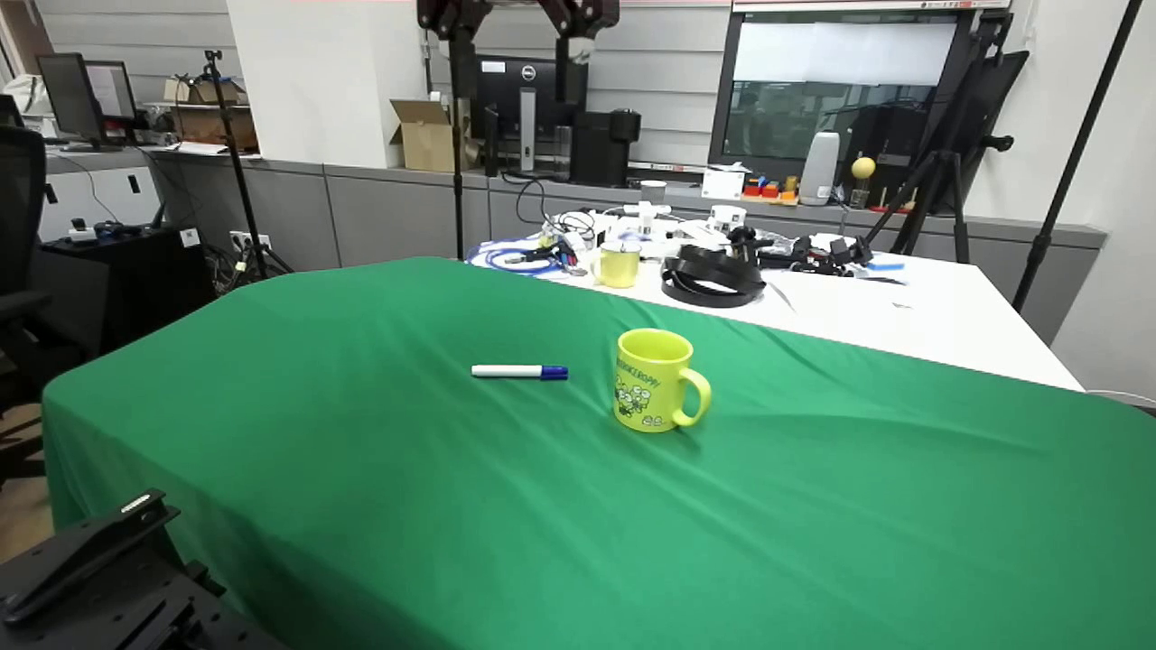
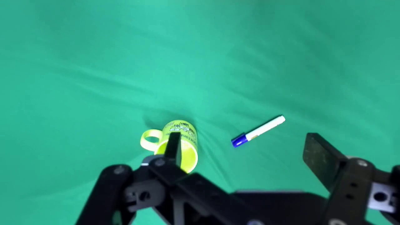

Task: Put the blue marker inside the yellow mug

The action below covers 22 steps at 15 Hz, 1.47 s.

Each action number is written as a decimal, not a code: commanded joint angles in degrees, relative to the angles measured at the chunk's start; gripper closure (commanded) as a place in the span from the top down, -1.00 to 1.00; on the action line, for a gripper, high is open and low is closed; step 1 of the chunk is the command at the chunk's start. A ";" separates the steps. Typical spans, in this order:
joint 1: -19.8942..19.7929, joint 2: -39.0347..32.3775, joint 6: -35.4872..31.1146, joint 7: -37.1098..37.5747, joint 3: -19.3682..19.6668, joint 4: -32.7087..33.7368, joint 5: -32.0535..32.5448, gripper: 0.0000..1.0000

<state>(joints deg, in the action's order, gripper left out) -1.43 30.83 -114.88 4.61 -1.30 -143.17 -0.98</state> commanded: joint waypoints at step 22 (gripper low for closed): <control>3.40 -37.84 -22.61 46.24 -5.27 15.09 -2.32 1.00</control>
<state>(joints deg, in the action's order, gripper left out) 0.42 -3.24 -134.47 45.19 -9.09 -129.82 -1.36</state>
